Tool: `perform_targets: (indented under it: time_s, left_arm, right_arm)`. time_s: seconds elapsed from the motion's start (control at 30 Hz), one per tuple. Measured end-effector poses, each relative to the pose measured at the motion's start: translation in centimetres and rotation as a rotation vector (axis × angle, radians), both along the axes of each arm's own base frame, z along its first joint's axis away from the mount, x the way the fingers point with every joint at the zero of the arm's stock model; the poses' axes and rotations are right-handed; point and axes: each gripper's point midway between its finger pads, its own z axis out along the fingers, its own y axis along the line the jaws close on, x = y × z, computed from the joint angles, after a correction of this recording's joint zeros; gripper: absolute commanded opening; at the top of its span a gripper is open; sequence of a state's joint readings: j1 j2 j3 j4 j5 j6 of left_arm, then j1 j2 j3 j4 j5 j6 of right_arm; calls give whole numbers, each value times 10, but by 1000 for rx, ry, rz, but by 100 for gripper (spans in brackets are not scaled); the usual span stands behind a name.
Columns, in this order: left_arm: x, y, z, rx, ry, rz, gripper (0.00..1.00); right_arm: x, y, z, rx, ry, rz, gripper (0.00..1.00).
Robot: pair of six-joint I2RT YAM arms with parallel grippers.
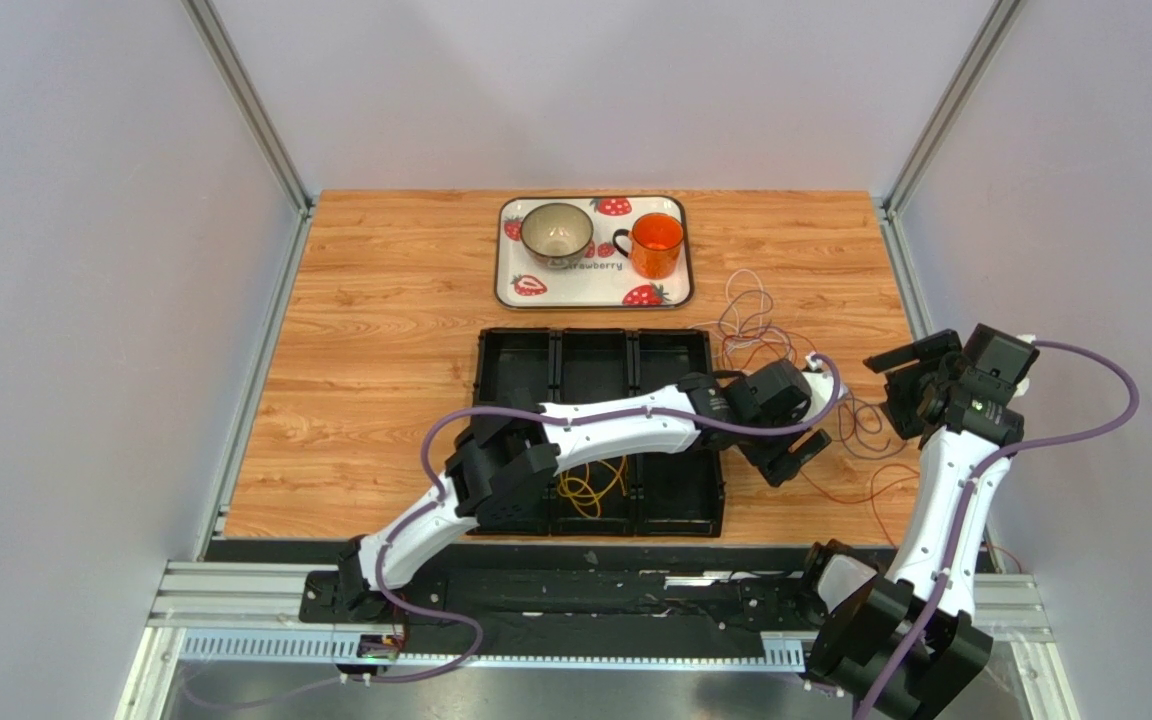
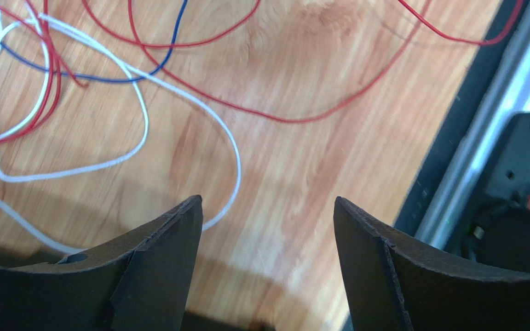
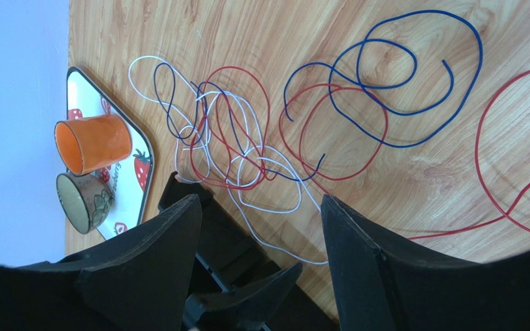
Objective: Untangle the cables
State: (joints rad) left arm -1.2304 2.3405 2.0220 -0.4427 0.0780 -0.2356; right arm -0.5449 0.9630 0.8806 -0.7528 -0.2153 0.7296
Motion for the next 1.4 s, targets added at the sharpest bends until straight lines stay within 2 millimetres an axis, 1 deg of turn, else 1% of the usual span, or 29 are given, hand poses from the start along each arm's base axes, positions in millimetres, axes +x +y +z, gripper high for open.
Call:
perform_targets:
  time_s: [0.1, 0.27, 0.37, 0.4, 0.47, 0.53, 0.57, 0.67, 0.8, 0.93, 1.0, 1.07, 1.13, 1.2, 1.3, 1.37, 1.4]
  left_arm:
    - [4, -10, -14, 1, -2, 3, 78]
    - [10, -16, -33, 17, -13, 18, 76]
    - [12, -15, -38, 26, -20, 28, 70]
    - [13, -15, -40, 28, -22, 31, 64]
    - [14, -16, -41, 27, -25, 35, 58]
    - [15, -17, -42, 24, -28, 36, 45]
    - [15, -17, -42, 22, -29, 36, 30]
    - [16, -20, -41, 14, -30, 34, 0]
    - [15, -25, -37, -1, -25, 20, 0]
    - [13, -24, -36, 3, -21, 17, 0]
    - [12, -18, -37, 24, -15, 18, 0]
    - [9, -6, -35, 53, -9, 22, 0]
    - [6, 6, -25, 76, -7, 26, 0]
    - [4, 16, -5, 80, -16, 32, 0]
    - [5, 25, 41, 41, -51, 39, 0]
    - [6, 33, 81, -6, -89, 48, 0]
    - [7, 36, 97, -24, -105, 52, 0]
  right_arm:
    - [1, 2, 1, 6, -7, 9, 68]
    - [2, 4, 2, 15, -12, 19, 68]
    - [2, 5, 2, 19, -16, 25, 67]
    - [3, 6, 3, 21, -19, 28, 67]
    - [4, 7, 4, 24, -26, 34, 67]
    - [4, 8, 4, 28, -30, 40, 66]
    - [4, 9, 5, 29, -31, 42, 66]
    - [5, 10, 5, 36, -36, 50, 66]
    - [6, 12, 6, 43, -42, 60, 65]
    - [6, 14, 7, 48, -49, 67, 65]
    - [7, 15, 8, 49, -57, 73, 65]
    - [6, 17, 8, 50, -64, 78, 64]
    - [6, 17, 9, 48, -71, 79, 64]
    - [6, 18, 12, 44, -85, 81, 64]
    - [6, 21, 13, 43, -111, 89, 63]
    - [5, 25, 11, 52, -121, 96, 63]
    - [4, 26, 11, 58, -125, 100, 63]
